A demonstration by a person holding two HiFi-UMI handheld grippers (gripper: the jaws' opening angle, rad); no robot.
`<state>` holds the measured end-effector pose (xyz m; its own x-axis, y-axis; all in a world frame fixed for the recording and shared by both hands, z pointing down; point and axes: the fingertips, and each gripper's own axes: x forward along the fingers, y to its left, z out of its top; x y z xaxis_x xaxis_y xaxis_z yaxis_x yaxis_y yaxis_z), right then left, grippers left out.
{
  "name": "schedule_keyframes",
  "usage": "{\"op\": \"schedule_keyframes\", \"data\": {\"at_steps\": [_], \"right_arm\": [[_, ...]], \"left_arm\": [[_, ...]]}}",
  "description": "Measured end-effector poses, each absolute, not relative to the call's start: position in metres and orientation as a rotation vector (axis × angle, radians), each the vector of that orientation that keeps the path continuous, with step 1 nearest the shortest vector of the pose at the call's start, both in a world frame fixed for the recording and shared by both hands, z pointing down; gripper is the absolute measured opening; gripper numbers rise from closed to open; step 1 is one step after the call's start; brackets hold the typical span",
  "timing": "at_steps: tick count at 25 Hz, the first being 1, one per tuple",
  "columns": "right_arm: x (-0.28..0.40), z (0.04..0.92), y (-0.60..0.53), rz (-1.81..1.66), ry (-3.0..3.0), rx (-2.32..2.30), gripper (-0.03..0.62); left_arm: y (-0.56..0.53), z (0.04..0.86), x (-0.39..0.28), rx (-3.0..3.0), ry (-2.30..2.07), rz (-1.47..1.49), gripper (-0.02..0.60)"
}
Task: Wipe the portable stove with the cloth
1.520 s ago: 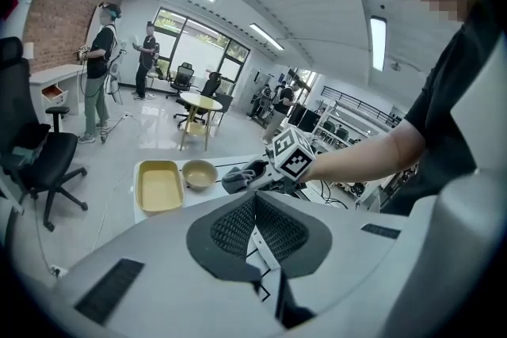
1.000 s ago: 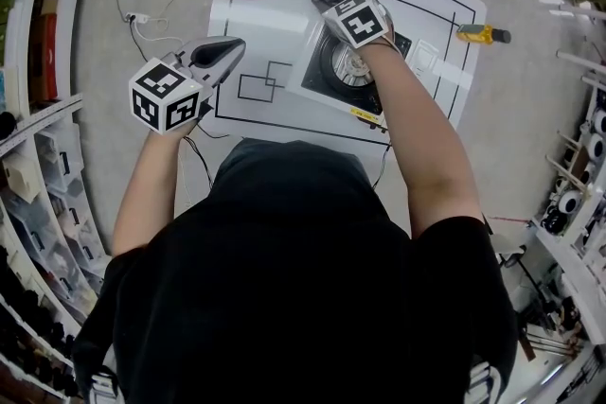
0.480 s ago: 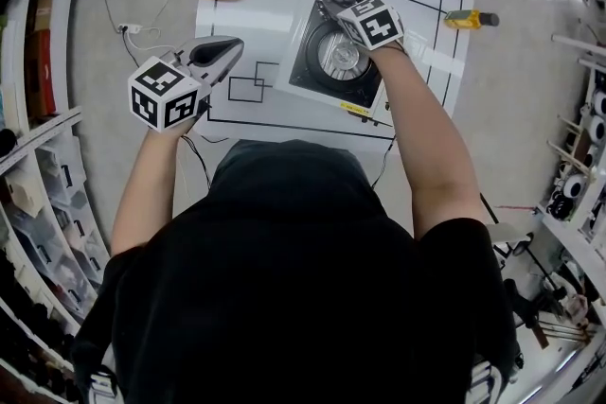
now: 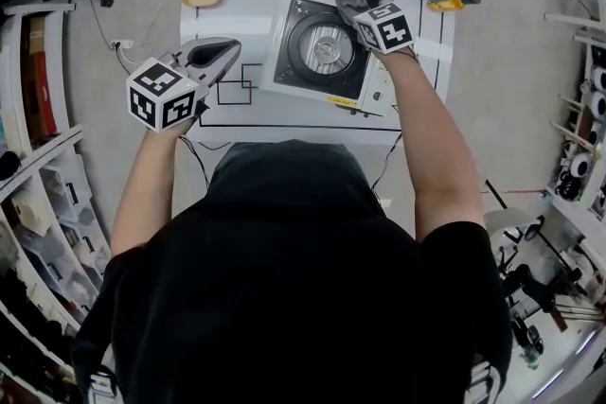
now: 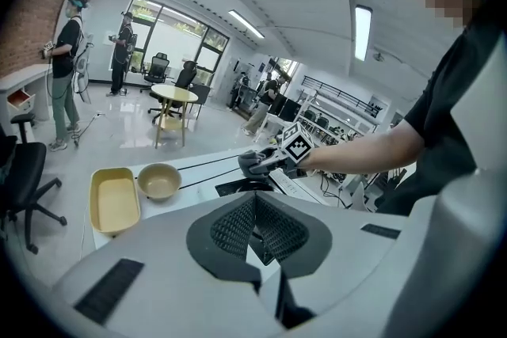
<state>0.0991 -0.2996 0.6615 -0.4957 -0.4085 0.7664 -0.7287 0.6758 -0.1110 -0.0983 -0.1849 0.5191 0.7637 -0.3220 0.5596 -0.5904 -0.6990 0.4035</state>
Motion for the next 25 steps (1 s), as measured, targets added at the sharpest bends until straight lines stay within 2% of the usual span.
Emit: {"op": "schedule_keyframes", "data": {"at_steps": [9, 15, 20, 25], "right_arm": [[0.192, 0.664, -0.276, 0.588, -2.059, 1.006, 0.198], [0.220, 0.660, -0.262, 0.559, -2.030, 1.014, 0.198], [0.236, 0.659, -0.255, 0.402, -1.943, 0.979, 0.198], [0.231, 0.659, -0.250, 0.005, -1.762, 0.780, 0.198]], "left_arm": [[-0.175, 0.518, -0.060, 2.415, -0.599, 0.639, 0.023], [-0.168, 0.516, -0.041, 2.427, -0.562, 0.652, 0.023], [-0.161, 0.516, -0.035, 2.431, -0.554, 0.657, 0.023], [-0.154, 0.515, -0.031, 2.429, -0.546, 0.659, 0.023]]}}
